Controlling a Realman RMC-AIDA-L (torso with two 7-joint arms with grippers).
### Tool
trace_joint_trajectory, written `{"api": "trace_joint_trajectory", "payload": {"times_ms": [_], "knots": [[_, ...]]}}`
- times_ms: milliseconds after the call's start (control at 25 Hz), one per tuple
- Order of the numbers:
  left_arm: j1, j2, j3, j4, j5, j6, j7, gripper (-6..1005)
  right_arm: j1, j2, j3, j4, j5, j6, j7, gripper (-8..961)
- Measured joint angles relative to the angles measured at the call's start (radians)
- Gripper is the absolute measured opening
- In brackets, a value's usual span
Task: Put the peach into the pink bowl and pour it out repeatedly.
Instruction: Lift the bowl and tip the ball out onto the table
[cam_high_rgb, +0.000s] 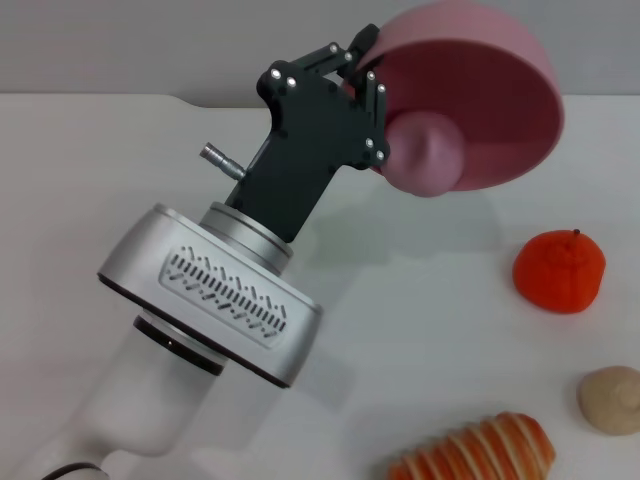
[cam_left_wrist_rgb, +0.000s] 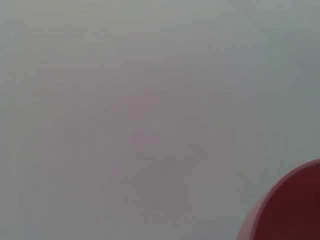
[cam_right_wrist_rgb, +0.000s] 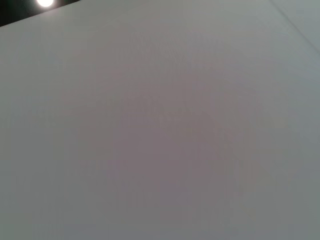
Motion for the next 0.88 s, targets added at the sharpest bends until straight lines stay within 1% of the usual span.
{"api": "trace_joint_trajectory", "payload": {"times_ms": [440, 720, 880], "knots": [[0.0, 0.001, 0.007, 0.005, 0.0, -0.01, 0.024, 39, 0.0, 0.001, 0.0, 0.0, 0.0, -0.003, 0.005, 471], [0.009, 0.002, 0.001, 0.005, 0.0, -0.08, 0.027, 39, 0.002, 0.002, 0.0, 0.003, 0.0, -0.002, 0.005, 471], [0.005, 0.003, 0.001, 0.003, -0.003, -0.082, 0.027, 39, 0.003, 0.002, 0.0, 0.003, 0.0, -0.001, 0.005, 470]]}}
